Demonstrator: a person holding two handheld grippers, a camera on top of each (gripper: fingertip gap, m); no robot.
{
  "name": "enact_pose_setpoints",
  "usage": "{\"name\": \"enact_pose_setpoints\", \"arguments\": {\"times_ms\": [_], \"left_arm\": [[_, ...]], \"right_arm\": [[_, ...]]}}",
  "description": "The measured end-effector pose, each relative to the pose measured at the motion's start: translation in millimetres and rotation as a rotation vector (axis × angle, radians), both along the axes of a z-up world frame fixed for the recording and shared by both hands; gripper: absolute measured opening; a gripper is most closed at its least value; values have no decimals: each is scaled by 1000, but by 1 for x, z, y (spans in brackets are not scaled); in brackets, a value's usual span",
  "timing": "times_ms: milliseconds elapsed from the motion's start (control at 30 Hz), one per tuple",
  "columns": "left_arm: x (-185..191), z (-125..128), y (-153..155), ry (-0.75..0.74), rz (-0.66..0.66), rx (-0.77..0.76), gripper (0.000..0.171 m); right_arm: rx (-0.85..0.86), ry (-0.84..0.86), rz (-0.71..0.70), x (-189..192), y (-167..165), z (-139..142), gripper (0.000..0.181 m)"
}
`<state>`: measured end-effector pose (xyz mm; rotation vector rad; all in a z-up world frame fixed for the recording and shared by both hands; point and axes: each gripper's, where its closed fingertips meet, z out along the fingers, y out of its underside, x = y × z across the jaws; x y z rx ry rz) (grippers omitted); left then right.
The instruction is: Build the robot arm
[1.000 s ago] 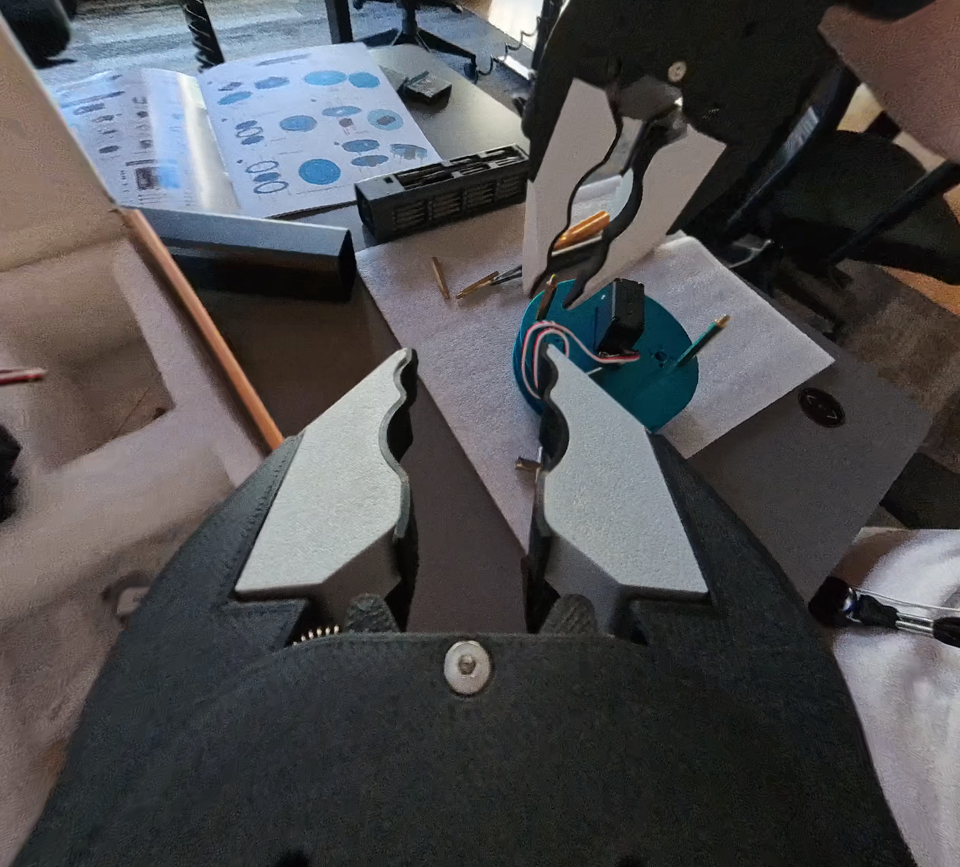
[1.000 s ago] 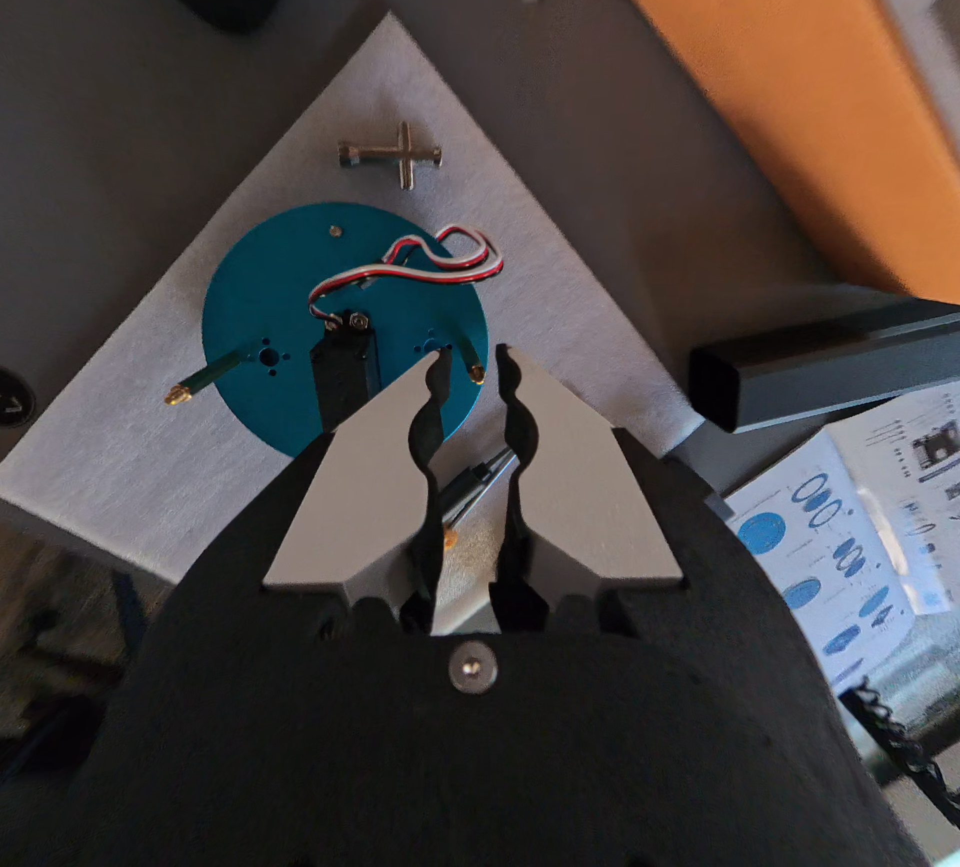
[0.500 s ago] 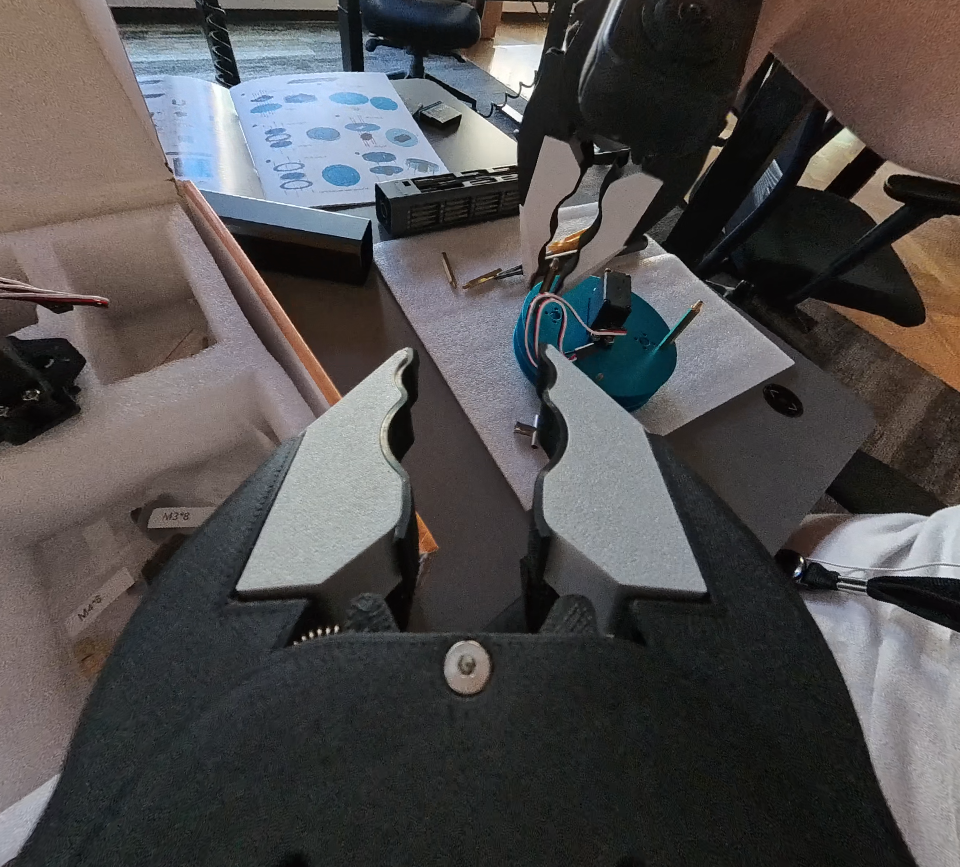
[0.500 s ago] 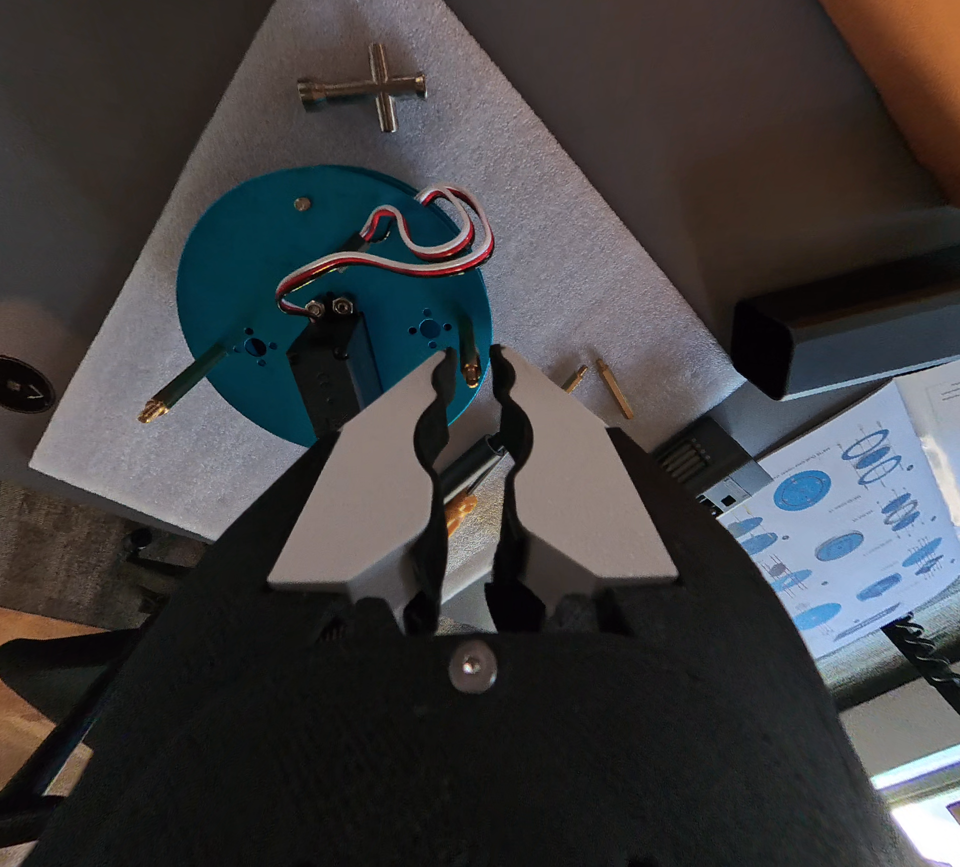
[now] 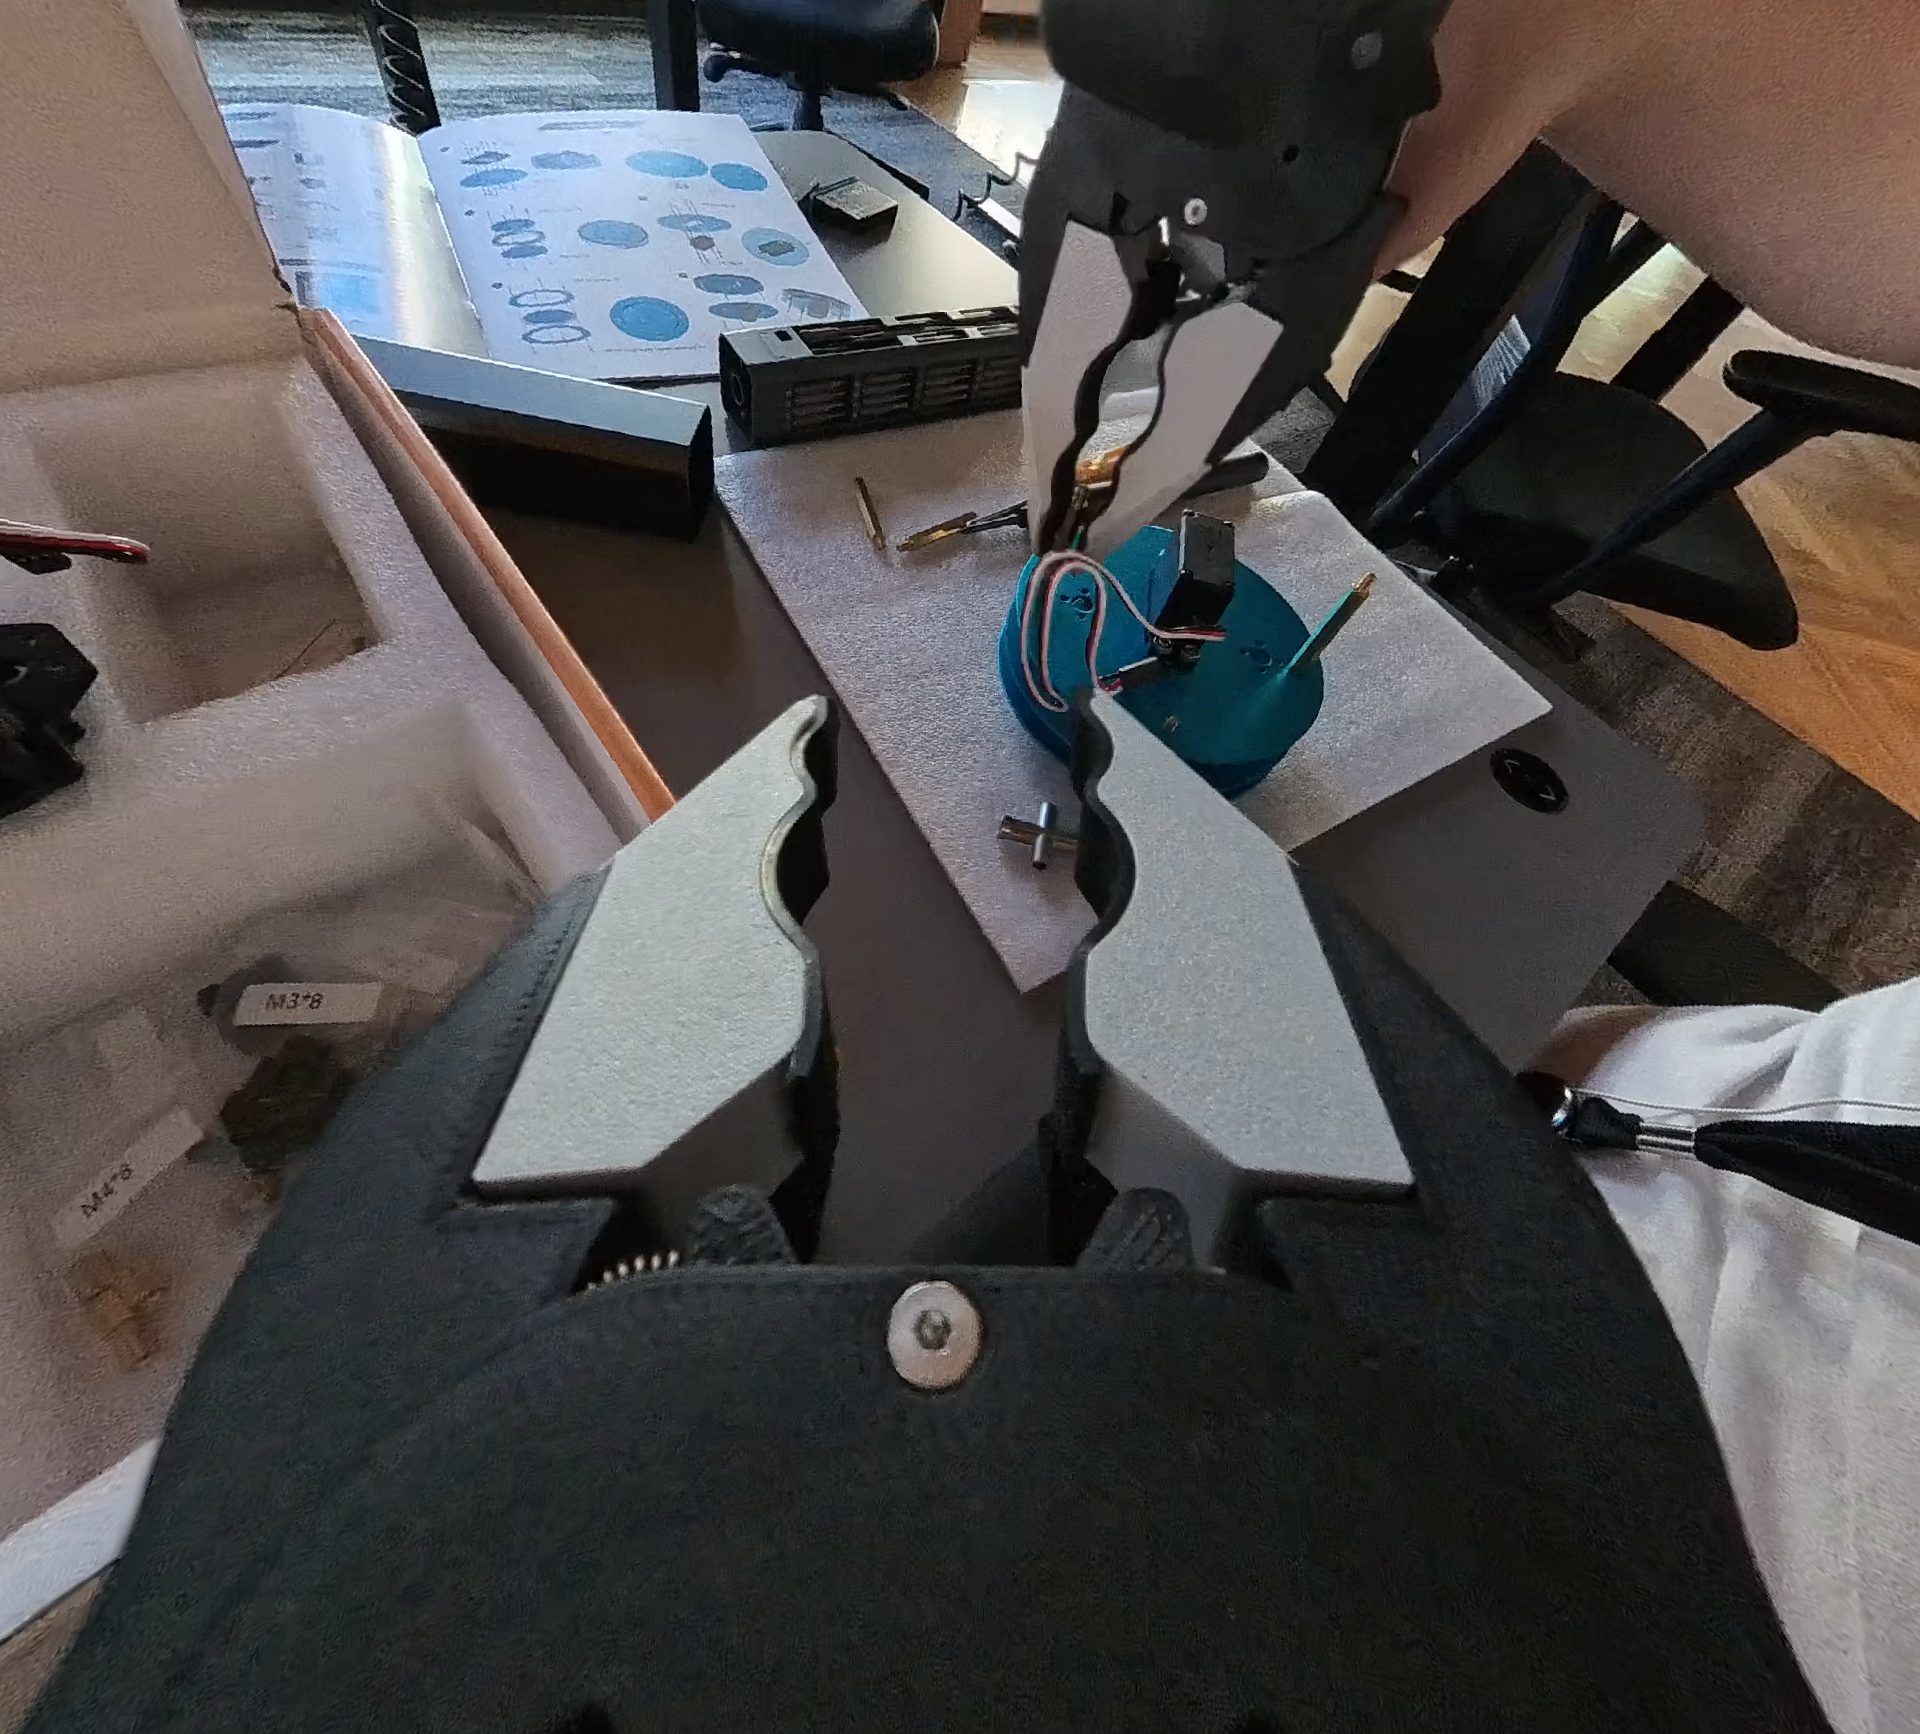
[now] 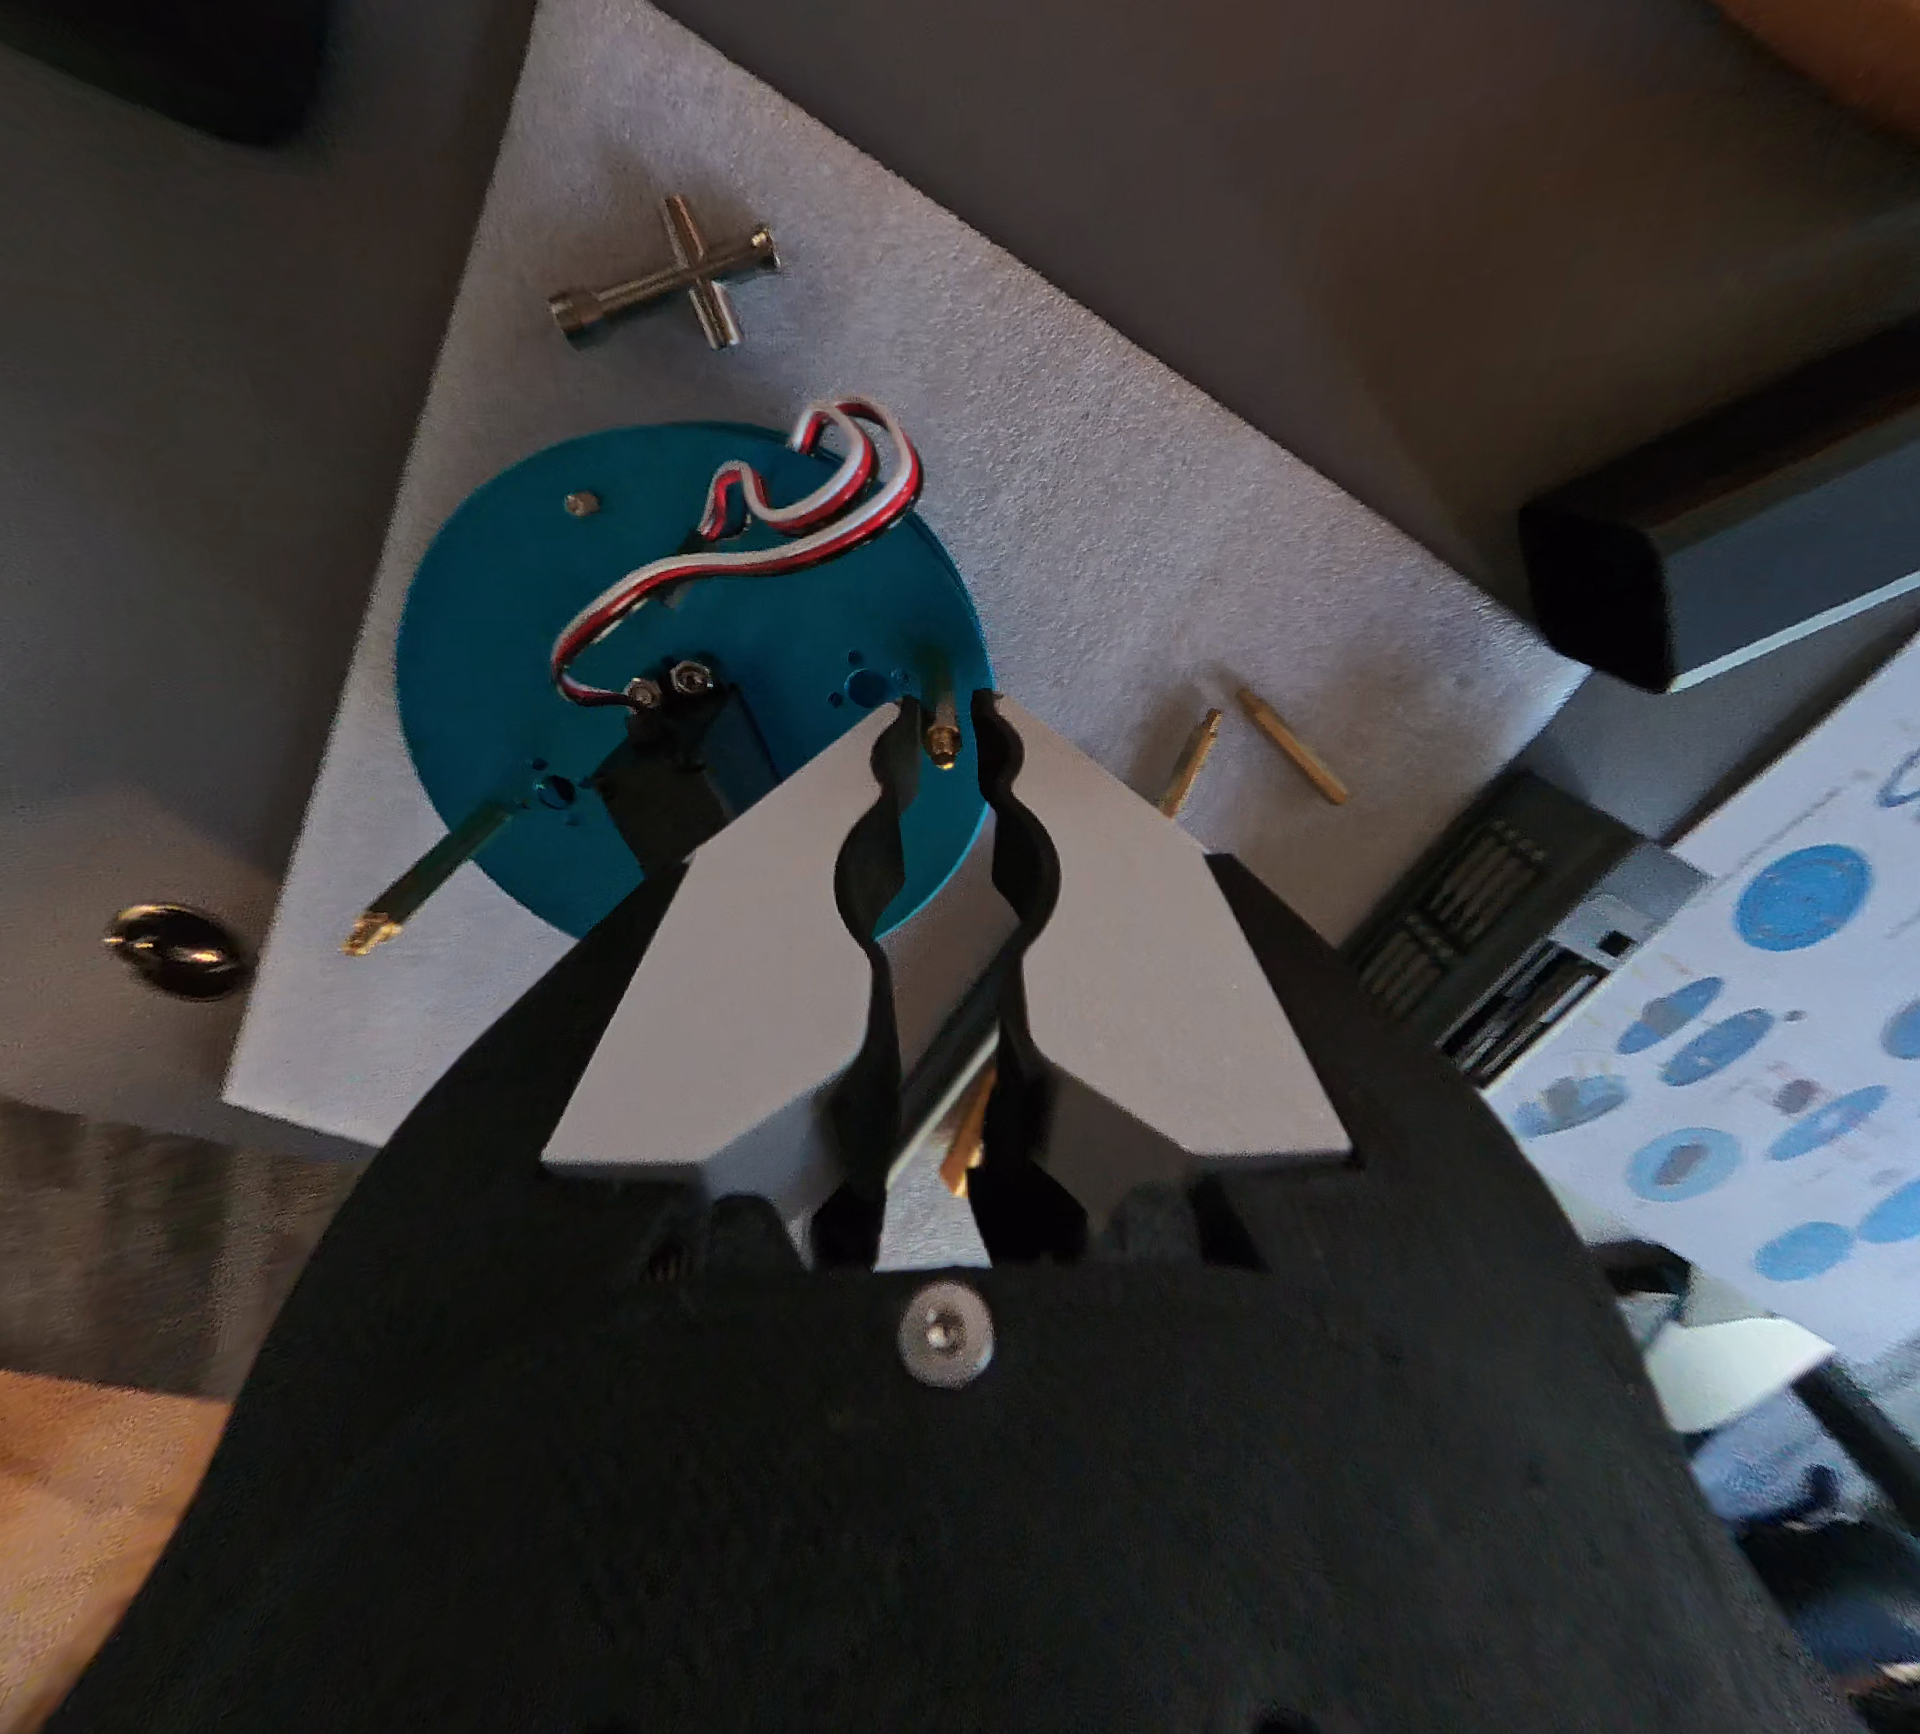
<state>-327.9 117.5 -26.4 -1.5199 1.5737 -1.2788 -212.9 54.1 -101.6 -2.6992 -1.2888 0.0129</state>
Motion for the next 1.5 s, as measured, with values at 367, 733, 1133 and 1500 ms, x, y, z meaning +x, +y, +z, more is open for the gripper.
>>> {"name": "enact_pose_setpoints", "arguments": {"times_ms": [367,733,1133,1500], "left_arm": [[-4,-1,-8,10,-10,-1,44],[-8,3,-24,-15,-57,-36,43],[-17,2,-19,-9,-40,-37,44],[-17,-1,-16,4,-37,-38,44]], "right_arm": [[-20,58,-212,-5,2,2,5],[39,102,-620,-3,5,2,5],[139,112,50,-4,9,18,22],[37,105,59,-6,1,12,11]]}}
